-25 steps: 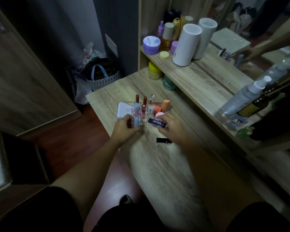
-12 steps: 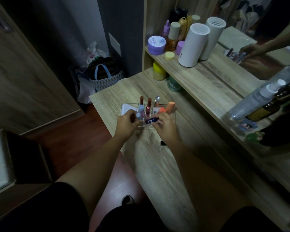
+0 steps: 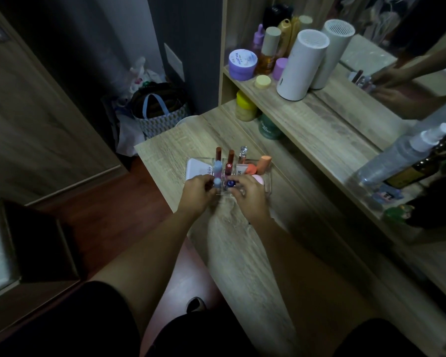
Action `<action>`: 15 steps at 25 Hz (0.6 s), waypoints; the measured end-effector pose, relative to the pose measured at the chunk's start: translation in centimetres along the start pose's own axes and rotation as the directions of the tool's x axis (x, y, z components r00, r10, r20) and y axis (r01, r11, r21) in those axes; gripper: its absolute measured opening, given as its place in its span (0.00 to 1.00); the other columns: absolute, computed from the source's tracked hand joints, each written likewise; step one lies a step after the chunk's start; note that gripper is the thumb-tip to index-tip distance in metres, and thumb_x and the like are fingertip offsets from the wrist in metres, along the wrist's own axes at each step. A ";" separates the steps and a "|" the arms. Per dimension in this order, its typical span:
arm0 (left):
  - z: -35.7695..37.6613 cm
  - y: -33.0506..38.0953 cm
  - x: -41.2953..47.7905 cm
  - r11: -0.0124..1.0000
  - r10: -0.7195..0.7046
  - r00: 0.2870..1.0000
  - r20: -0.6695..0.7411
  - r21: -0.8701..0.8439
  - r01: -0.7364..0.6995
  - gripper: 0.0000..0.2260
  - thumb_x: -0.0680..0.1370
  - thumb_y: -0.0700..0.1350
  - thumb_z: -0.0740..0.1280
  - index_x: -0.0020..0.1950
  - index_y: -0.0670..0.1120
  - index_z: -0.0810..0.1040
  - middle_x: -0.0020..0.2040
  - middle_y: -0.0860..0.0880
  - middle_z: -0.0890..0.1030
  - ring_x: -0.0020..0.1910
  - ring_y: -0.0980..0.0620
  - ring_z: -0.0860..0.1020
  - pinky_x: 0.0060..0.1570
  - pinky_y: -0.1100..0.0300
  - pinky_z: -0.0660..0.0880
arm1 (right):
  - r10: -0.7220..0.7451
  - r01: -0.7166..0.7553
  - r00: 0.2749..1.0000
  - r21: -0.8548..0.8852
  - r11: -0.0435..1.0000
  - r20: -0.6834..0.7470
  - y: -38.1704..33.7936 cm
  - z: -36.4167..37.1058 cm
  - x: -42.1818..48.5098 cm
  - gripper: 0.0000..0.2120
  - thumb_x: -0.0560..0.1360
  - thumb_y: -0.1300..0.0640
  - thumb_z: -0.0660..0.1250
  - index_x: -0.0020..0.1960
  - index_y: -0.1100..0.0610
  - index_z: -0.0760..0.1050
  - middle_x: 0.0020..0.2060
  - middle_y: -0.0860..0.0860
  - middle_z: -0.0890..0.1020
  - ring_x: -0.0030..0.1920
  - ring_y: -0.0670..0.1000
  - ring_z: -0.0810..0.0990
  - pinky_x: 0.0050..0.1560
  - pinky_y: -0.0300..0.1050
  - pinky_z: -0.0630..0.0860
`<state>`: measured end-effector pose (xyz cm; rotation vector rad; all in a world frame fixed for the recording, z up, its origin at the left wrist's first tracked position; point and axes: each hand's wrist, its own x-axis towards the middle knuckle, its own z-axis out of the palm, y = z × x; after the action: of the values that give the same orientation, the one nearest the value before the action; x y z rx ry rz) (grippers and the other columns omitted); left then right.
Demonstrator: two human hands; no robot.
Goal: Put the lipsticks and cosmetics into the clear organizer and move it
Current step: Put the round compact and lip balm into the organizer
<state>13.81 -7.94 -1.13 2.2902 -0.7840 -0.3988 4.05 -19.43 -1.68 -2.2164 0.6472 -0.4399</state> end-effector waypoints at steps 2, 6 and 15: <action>0.1 0.1 0.1 1.000 0.008 1.000 0.005 0.014 -0.008 0.08 0.75 0.40 0.67 0.50 0.38 0.81 0.46 0.38 0.84 0.46 0.41 0.80 0.49 0.49 0.76 | 0.068 -0.070 0.997 0.080 0.994 0.031 -0.3 0.2 0.2 0.16 0.72 0.69 0.67 0.59 0.62 0.76 0.54 0.59 0.82 0.52 0.52 0.80 0.59 0.39 0.75; 0.1 0.2 0.1 1.000 -0.002 1.000 0.016 0.012 0.002 0.09 0.76 0.42 0.66 0.50 0.37 0.80 0.47 0.38 0.83 0.46 0.41 0.80 0.48 0.51 0.75 | 0.079 -0.083 0.996 0.104 0.991 0.045 -0.3 0.5 0.5 0.15 0.72 0.70 0.66 0.58 0.63 0.77 0.55 0.60 0.82 0.54 0.56 0.81 0.59 0.53 0.77; 0.2 0.0 0.0 0.999 -0.008 1.000 0.013 0.033 0.008 0.10 0.77 0.45 0.66 0.46 0.38 0.80 0.44 0.39 0.83 0.42 0.42 0.79 0.41 0.56 0.70 | 0.126 -0.133 0.991 0.192 0.972 0.046 -0.3 0.5 -0.2 0.16 0.72 0.68 0.68 0.59 0.63 0.73 0.55 0.57 0.81 0.51 0.47 0.78 0.53 0.43 0.77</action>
<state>13.68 -8.07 -1.26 2.3245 -0.7938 -0.4078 4.21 -18.85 -1.74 -1.9792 0.6959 -0.3812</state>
